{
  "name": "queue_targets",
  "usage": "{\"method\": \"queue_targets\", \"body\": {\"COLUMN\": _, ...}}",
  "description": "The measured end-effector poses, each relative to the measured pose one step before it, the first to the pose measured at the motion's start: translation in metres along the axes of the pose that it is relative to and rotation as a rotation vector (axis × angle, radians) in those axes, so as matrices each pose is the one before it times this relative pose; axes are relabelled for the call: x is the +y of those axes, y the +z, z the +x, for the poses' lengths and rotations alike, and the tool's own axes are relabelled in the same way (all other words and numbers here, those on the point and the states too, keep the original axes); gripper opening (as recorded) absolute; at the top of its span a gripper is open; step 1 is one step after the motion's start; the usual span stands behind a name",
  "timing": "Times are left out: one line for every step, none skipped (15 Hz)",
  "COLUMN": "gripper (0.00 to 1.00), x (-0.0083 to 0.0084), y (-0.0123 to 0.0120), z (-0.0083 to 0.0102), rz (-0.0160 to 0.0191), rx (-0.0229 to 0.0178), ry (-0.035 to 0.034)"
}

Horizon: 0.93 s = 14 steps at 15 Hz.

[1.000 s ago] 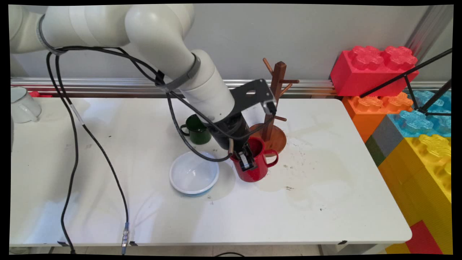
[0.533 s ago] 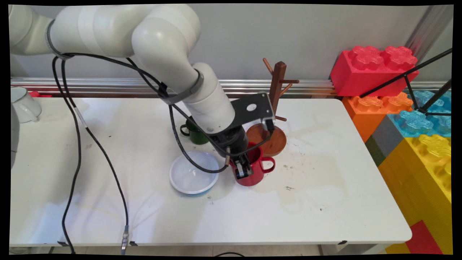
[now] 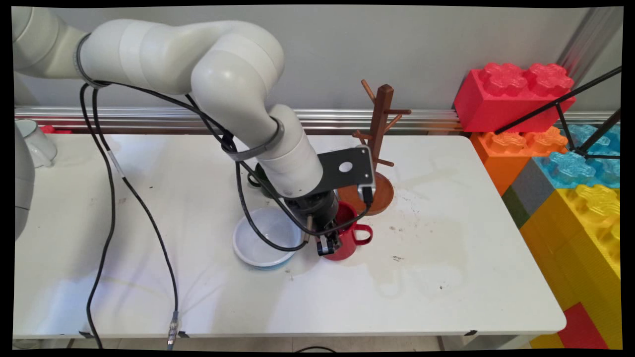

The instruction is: Place the picked object on the table

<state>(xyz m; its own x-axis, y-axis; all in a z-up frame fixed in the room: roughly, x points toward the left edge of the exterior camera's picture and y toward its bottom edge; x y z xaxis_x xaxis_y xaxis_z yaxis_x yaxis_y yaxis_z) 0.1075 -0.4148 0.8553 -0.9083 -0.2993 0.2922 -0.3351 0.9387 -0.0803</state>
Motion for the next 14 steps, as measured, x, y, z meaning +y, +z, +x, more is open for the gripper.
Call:
{"method": "queue_targets", "body": {"gripper": 0.00, "x": 0.00097, "y": 0.00175, "z": -0.00009, "rz": 0.00255, "rx": -0.00357, "ry": 0.00463}}
{"method": "queue_targets", "body": {"gripper": 0.00, "x": 0.00119, "y": 0.00219, "z": -0.00006, "rz": 0.00203, "rx": -0.00353, "ry": 0.00390}}
{"method": "queue_targets", "body": {"gripper": 0.00, "x": 0.00116, "y": 0.00224, "z": 0.00026, "rz": 0.00164, "rx": -0.00239, "ry": 0.00293}}
{"method": "queue_targets", "body": {"gripper": 0.00, "x": 0.00090, "y": 0.00205, "z": 0.00026, "rz": 0.00131, "rx": -0.00216, "ry": 0.00267}}
{"method": "queue_targets", "body": {"gripper": 0.00, "x": 0.00087, "y": 0.00266, "z": 0.00068, "rz": 0.00209, "rx": -0.00136, "ry": 0.00352}}
{"method": "queue_targets", "body": {"gripper": 0.00, "x": 0.00051, "y": 0.00202, "z": 0.00037, "rz": 0.00179, "rx": -0.00079, "ry": 0.00308}}
{"method": "queue_targets", "body": {"gripper": 0.00, "x": 0.00028, "y": 0.00131, "z": 0.00024, "rz": 0.00099, "rx": -0.00028, "ry": 0.00184}}
{"method": "queue_targets", "body": {"gripper": 0.00, "x": 0.00044, "y": 0.00192, "z": 0.00006, "rz": 0.00158, "rx": -0.00118, "ry": 0.00273}}
{"method": "queue_targets", "body": {"gripper": 0.00, "x": 0.00060, "y": 0.00208, "z": 0.00000, "rz": 0.00118, "rx": -0.00081, "ry": 0.00267}}
{"method": "queue_targets", "body": {"gripper": 0.00, "x": 0.00066, "y": 0.00202, "z": -0.00013, "rz": 0.00093, "rx": -0.00128, "ry": 0.00240}}
{"method": "queue_targets", "body": {"gripper": 0.00, "x": 0.00061, "y": 0.00154, "z": -0.00018, "rz": 0.00033, "rx": -0.00015, "ry": 0.00192}}
{"method": "queue_targets", "body": {"gripper": 0.00, "x": 0.00074, "y": 0.00165, "z": -0.00027, "rz": 0.00018, "rx": -0.00036, "ry": 0.00139}}
{"method": "queue_targets", "body": {"gripper": 1.00, "x": 0.00070, "y": 0.00153, "z": -0.00016, "rz": -0.00015, "rx": 0.00055, "ry": 0.00067}}
{"method": "queue_targets", "body": {"gripper": 1.00, "x": 0.00046, "y": 0.00117, "z": -0.00028, "rz": -0.00007, "rx": 0.00108, "ry": -0.00153}}
